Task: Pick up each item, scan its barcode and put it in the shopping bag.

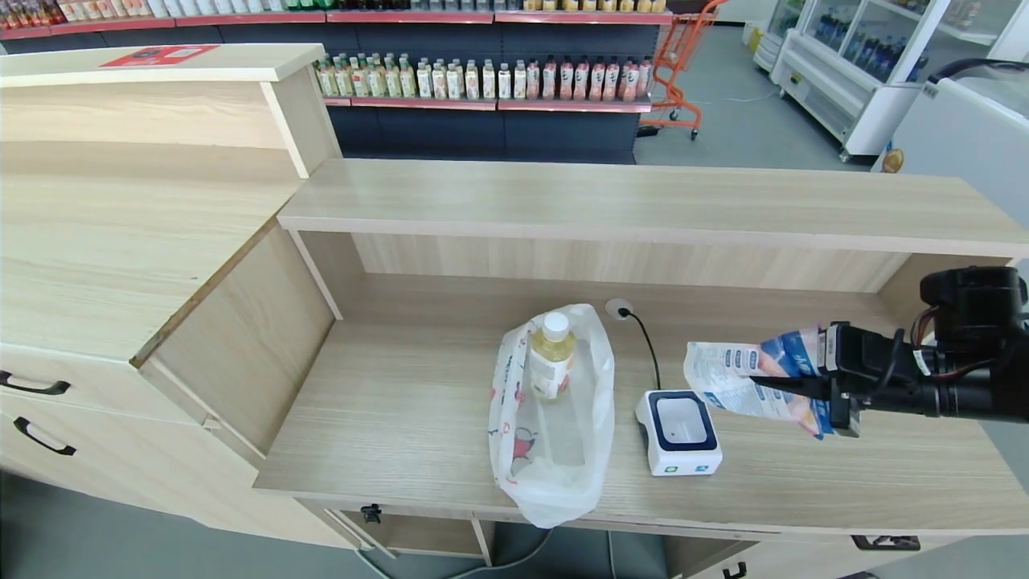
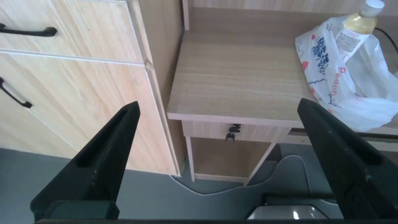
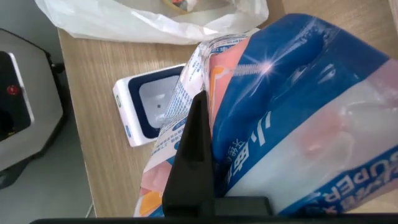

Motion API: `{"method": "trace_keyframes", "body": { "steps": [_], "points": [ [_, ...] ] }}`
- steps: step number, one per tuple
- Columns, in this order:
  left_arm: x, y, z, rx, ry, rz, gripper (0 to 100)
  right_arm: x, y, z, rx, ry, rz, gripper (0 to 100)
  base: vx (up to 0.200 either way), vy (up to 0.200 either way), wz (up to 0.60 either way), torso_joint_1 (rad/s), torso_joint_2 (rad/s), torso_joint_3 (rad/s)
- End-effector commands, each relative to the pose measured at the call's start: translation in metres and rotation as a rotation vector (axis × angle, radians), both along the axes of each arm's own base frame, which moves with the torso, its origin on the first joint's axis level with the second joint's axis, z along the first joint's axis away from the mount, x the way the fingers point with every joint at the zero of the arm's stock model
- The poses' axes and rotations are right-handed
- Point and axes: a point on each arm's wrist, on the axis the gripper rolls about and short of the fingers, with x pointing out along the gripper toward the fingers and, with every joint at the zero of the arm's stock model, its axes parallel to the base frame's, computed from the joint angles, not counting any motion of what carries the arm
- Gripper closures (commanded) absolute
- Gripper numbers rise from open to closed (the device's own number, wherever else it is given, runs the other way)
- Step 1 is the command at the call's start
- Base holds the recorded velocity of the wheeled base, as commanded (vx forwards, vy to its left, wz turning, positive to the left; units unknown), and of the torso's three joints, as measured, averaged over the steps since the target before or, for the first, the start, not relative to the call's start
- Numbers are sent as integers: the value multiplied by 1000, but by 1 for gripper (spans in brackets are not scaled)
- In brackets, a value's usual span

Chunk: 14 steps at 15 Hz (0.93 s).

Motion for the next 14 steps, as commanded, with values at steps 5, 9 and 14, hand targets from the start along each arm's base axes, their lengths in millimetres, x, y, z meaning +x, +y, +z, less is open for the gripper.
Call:
{"method": "trace_keyframes", "body": {
  "steps": [5,9,14],
  "points": [
    [0,0,0,0,0,0,0,24,-15,-37,-44,-41,136,100,0,0,0,0,0,0],
    [0,0,0,0,0,0,0,35,-9,-55,-99,-42,218,100,0,0,0,0,0,0],
    [0,0,0,0,0,0,0,53,4,-53,-137,-100,295,100,0,0,0,0,0,0]
  ]
}}
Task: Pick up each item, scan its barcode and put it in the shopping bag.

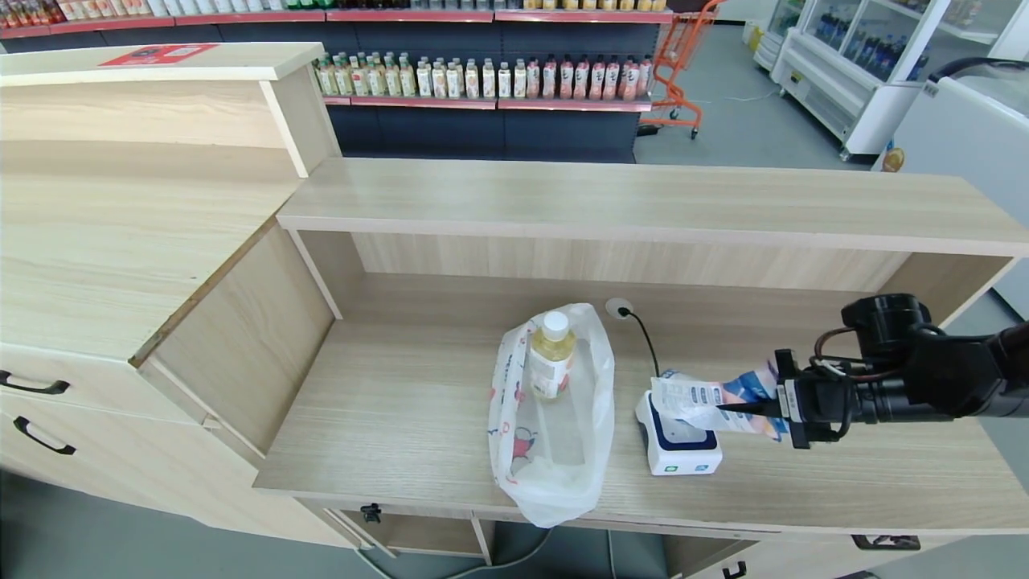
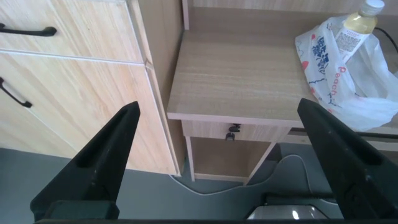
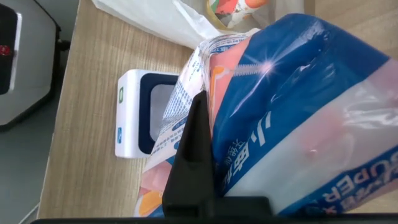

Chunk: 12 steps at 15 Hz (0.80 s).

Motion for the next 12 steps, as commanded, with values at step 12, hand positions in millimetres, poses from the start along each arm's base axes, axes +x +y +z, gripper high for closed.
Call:
{"method": "trace_keyframes", "body": {
  "steps": [12],
  "points": [
    [0,0,0,0,1,0,0,18,5,-20,5,-8,44,100,0,0,0,0,0,0]
  ]
}}
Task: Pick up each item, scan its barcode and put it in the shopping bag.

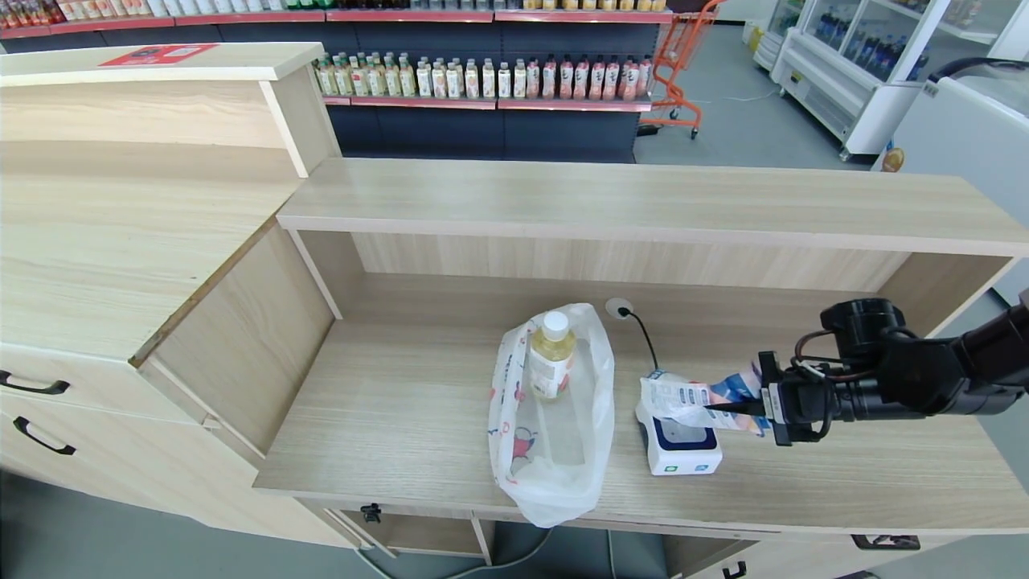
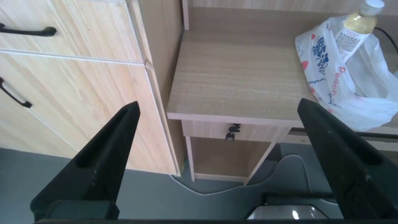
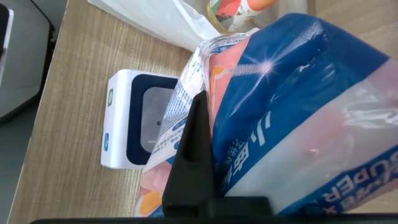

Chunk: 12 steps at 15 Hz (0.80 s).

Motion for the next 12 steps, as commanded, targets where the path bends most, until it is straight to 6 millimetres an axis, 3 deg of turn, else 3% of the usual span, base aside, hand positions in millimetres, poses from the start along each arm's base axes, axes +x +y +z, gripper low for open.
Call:
{"method": "trace_keyframes", "body": {
  "steps": [1,5,9,12],
  "points": [
    [0,0,0,0,0,0,0,1,0,-3,1,5,1,100,0,0,0,0,0,0],
    [0,0,0,0,1,0,0,0,-1,3,20,7,-5,100,0,0,0,0,0,0],
    [0,0,0,0,1,2,0,-25,-23,62,228,168,-215,100,0,0,0,0,0,0],
    [0,0,0,0,1,0,0,-53,-14,112,512,484,-446,100,0,0,0,0,0,0]
  ]
}}
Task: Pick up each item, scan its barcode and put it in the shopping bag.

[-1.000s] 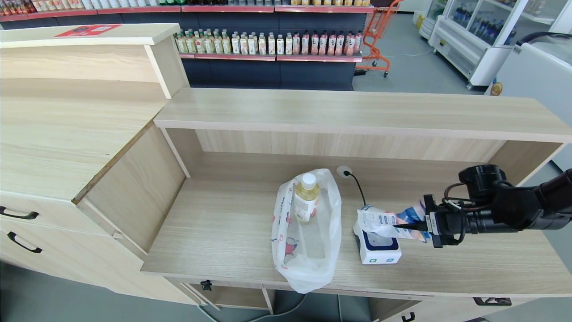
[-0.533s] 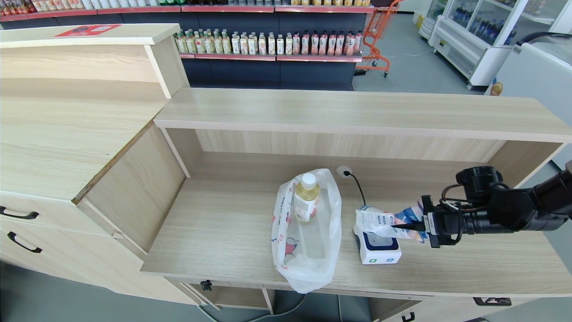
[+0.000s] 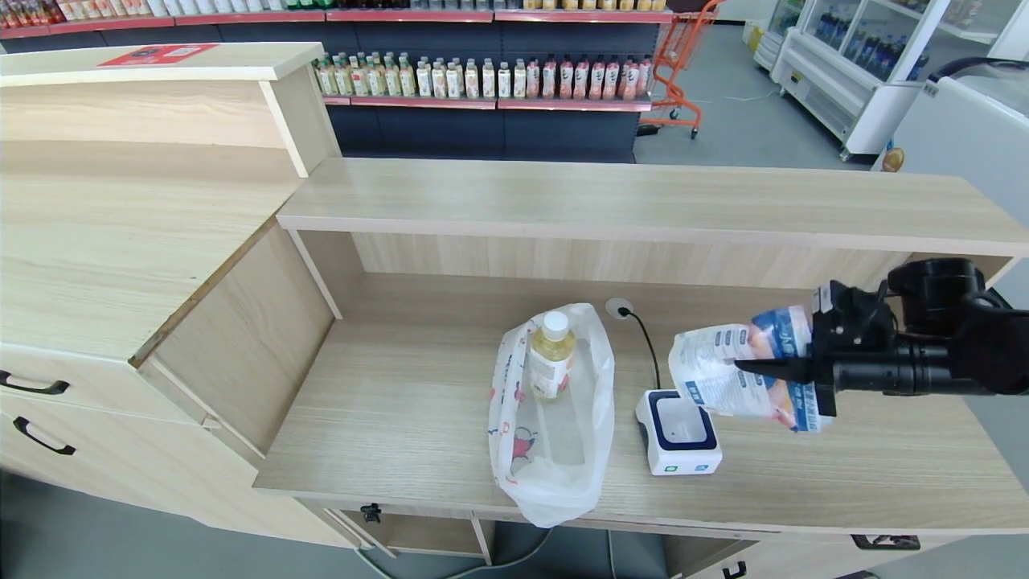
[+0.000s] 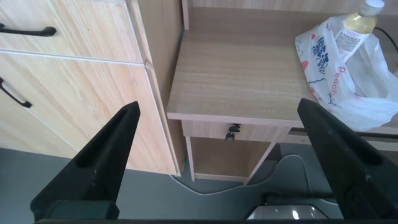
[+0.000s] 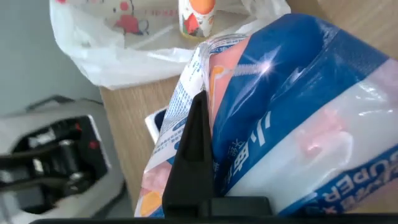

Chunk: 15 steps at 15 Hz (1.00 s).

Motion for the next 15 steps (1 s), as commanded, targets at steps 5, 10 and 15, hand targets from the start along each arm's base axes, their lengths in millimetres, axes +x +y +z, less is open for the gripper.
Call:
{"method": "trace_keyframes", "body": {
  "steps": [5,10,15],
  "points": [
    [0,0,0,0,-1,0,0,-43,63,63,428,519,-466,100,0,0,0,0,0,0],
    [0,0,0,0,1,0,0,-59,91,42,480,769,-564,100,0,0,0,0,0,0],
    [0,0,0,2,1,0,0,-60,102,40,471,794,-536,100,0,40,0,1,0,0]
  ]
}}
